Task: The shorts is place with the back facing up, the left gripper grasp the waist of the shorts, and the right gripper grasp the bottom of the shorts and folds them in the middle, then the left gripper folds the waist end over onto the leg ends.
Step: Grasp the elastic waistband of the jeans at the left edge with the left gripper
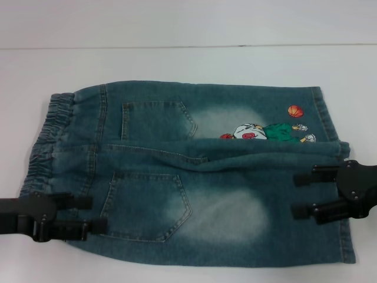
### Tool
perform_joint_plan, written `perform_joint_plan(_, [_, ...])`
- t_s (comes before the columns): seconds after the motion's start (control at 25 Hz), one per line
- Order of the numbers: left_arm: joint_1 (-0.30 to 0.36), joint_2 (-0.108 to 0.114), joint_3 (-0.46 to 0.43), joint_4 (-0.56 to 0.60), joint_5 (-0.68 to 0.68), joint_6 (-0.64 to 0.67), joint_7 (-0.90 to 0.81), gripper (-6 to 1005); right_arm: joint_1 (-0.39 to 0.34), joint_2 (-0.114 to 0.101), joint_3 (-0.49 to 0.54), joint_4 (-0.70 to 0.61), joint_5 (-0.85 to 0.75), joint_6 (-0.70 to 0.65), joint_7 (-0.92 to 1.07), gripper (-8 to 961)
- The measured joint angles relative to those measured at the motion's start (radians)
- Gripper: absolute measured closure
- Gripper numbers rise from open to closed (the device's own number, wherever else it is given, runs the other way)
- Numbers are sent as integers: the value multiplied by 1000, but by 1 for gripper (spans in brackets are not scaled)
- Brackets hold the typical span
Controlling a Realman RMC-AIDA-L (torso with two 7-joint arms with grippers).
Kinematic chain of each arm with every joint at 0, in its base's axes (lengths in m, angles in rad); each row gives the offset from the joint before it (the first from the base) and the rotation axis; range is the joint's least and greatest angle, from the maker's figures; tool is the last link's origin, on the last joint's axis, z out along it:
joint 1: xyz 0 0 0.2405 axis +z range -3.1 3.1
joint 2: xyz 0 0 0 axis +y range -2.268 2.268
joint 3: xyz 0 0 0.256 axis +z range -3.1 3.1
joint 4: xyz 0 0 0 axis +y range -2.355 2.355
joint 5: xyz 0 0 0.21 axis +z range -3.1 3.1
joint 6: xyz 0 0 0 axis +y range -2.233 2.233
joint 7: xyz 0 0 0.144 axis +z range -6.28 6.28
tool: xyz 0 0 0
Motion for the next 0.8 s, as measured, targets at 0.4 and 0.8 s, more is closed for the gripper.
perform_joint_plan(0.4, [-7,1,-4,2,10,-3,-9,66,3,0,-12,2,0,11,0,12])
perform_joint_plan(0.8, [-102,96,-155,44,261,-11,-245,66,5,0,-12,2,0,11,1,11])
